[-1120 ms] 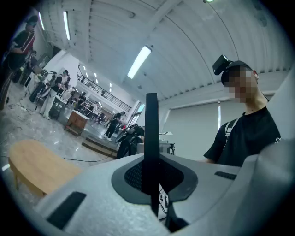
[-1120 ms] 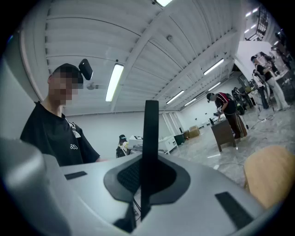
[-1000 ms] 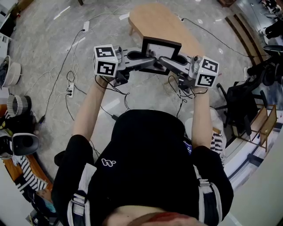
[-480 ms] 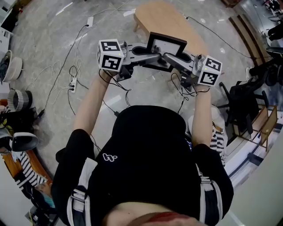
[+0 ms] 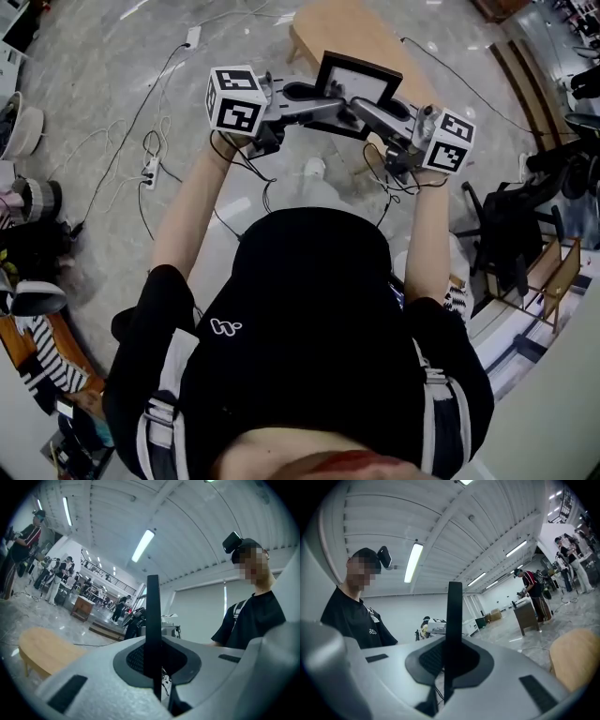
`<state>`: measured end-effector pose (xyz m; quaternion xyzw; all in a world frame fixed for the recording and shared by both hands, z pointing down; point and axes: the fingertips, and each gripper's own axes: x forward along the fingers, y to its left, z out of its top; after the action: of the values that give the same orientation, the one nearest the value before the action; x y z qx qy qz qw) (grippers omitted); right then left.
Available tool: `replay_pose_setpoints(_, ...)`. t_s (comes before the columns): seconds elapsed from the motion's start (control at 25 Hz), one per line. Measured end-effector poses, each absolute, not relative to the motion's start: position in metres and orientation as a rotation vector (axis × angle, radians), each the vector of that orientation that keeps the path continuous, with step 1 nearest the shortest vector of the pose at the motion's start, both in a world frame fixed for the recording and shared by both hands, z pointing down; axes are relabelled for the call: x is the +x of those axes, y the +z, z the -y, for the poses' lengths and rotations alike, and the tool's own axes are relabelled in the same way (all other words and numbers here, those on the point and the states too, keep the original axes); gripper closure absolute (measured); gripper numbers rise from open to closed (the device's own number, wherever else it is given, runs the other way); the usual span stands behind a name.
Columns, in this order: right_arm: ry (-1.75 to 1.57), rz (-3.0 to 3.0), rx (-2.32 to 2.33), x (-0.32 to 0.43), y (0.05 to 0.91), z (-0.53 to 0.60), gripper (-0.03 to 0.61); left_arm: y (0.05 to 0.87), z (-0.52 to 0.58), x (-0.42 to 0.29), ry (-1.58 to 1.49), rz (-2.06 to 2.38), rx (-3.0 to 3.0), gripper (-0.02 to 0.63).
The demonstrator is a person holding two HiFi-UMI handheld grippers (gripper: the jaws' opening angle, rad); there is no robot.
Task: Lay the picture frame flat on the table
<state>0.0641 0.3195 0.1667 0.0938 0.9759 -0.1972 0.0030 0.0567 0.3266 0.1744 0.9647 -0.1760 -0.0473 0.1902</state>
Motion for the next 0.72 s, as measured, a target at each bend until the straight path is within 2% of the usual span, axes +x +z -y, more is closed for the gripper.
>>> replay_pose_setpoints(0.36,-0.604,-3.042,0.344,0.019,0.184,-0.229,0.557,0.192,-0.236,0.012,-0.122,0.544,2.7,0.595)
replay_pose_setpoints(0.72,-0.729,-2.976,0.343,-0.05,0.205,-0.044,0.557,0.213,-0.052,-0.058,-0.067,0.564,2.614,0.595)
